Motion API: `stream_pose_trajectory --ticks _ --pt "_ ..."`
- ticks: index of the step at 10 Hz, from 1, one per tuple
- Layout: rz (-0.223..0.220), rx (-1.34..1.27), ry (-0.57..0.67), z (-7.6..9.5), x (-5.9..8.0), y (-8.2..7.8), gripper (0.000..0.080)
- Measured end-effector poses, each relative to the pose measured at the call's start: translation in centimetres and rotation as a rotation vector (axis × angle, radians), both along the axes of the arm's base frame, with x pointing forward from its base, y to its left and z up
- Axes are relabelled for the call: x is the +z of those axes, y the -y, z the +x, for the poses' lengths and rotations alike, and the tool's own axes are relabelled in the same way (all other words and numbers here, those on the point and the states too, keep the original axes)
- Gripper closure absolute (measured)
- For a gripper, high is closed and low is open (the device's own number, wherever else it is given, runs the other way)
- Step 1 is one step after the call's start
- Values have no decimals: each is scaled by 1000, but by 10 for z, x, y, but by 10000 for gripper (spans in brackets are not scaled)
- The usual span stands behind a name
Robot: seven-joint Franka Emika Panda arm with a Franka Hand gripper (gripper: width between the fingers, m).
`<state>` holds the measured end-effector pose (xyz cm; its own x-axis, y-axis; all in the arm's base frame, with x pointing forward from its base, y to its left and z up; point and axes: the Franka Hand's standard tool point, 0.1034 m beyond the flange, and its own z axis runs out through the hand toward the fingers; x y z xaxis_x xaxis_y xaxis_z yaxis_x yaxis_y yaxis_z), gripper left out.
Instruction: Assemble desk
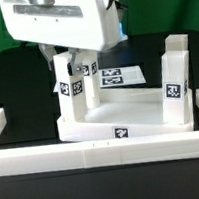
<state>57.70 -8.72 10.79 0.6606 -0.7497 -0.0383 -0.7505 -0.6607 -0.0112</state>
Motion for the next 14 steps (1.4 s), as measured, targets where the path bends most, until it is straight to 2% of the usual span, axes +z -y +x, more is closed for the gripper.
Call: stream_pose_trajectory --ticks 3,14 --pt "14 -298 -4 -1 -1 2 509" --pt "9 -905 -29 0 -2 -1 509"
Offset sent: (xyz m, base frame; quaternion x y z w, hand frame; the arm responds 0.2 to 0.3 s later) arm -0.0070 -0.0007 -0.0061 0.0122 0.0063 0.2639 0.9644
